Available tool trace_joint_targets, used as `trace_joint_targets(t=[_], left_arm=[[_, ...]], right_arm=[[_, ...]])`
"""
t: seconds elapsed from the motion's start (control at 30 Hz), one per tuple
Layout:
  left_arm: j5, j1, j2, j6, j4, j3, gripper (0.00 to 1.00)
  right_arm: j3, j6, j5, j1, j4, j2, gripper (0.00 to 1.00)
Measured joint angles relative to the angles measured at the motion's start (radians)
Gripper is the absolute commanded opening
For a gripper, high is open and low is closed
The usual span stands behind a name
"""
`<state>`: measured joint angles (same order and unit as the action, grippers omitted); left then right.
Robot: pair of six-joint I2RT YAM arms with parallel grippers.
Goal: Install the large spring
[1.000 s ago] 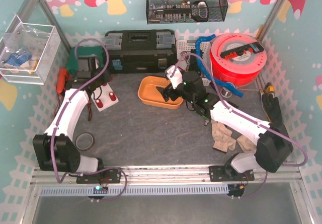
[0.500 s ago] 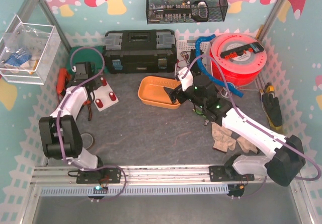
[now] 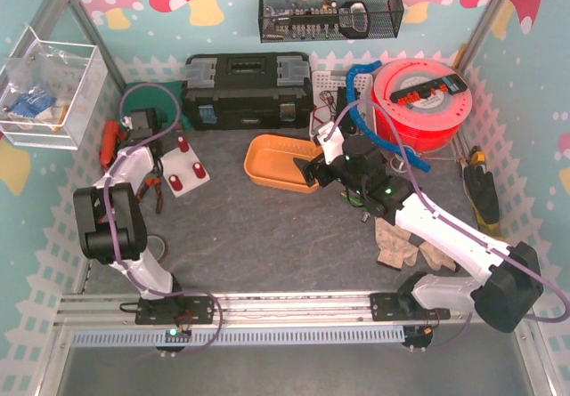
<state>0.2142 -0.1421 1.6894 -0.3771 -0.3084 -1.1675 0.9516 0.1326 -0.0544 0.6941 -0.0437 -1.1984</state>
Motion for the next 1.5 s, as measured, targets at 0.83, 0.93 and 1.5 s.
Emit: trace_joint_targets(t=[0.83,0.93,1.5], left_arm=[[-0.009,-0.047,0.111,0.034,0.063,-0.101,0.00],[-0.009,-0.047,0.114,0.034,0.063,-0.107,0.00],[-0.036,-0.048,0.107,0.052,-0.006,-0.129,0.00]], right_arm=[[0.061,-0.012,-0.025,0.000,-0.016,-0.108,0.99],[0.061,-0.012,-0.029,0.000,-0.016,-0.109,0.99],[0.061,-0.007,-0.024,0.000,-0.016,-0.109,0.99]])
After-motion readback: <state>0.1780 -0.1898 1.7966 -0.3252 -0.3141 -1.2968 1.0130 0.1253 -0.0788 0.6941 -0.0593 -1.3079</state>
